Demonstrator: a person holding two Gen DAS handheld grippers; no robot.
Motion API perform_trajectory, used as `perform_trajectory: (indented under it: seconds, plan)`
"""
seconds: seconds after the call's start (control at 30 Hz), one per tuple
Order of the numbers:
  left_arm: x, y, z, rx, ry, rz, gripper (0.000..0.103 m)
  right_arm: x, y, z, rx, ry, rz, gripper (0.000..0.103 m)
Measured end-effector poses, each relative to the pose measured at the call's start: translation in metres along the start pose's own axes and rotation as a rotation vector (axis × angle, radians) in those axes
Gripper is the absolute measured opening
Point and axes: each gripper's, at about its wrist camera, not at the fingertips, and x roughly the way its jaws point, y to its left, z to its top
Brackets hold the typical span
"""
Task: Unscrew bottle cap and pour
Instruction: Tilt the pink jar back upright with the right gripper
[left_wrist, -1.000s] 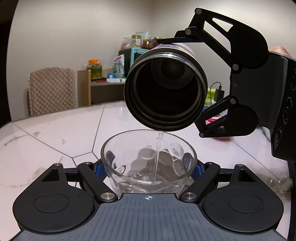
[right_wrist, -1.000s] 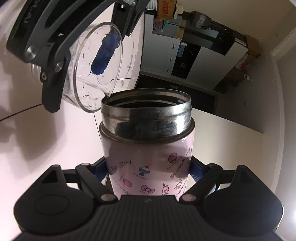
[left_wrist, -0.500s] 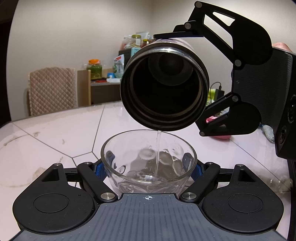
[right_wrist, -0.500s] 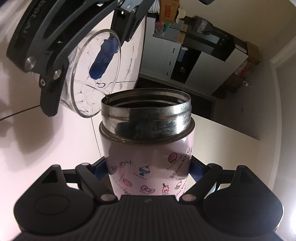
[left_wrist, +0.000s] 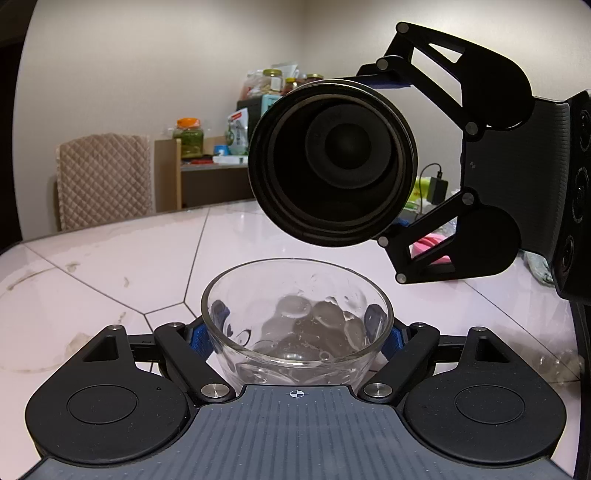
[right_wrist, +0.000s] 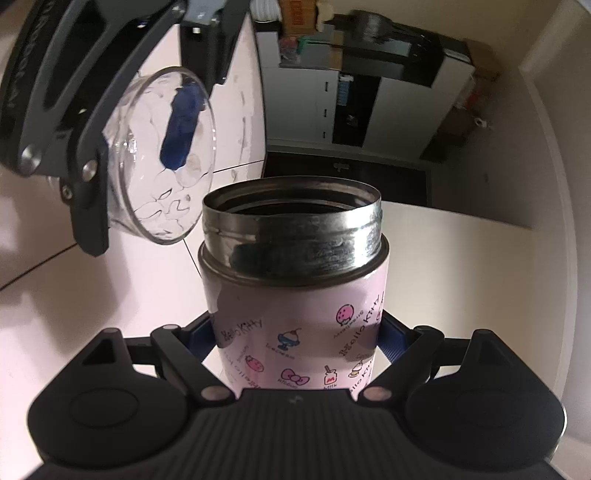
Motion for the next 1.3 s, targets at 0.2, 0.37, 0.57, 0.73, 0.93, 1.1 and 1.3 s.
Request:
perform_trajectory:
  seconds: [0.2,0.37,0.57,0.73,0.93,1.1,1.3]
  plan:
    - [0.0,0.0,0.0,0.0,0.0,0.0,0.087,-0.001,-0.005,0.001,0.037,-0.002,0.012,0.088]
    - [0.0,0.0,-0.001,0.0,0.0,0.001,0.087,-0.004,-0.007,0.0,0.06,-0.005,0.018,0.088]
    - [0.0,0.0,-0.001,0.001,0.0,0.001,0.087,-0.007,-0.007,-0.003,0.069,-0.005,0.022,0.088]
    - [0.0,0.0,0.0,0.001,0.001,0.001,0.087,-0.009,-0.01,-0.005,0.08,-0.005,0.026,0.088]
    - [0.0,-0.001,-0.001,0.001,0.001,0.001,0.087,-0.009,-0.014,-0.008,0.112,-0.006,0.04,0.088]
    - [0.0,0.0,0.0,0.001,0.001,0.001,0.087,-0.01,-0.018,-0.009,0.15,-0.002,0.059,0.088]
    - [0.0,-0.001,-0.001,0.002,0.001,0.001,0.087,-0.011,-0.023,-0.011,0.2,0.003,0.083,0.088]
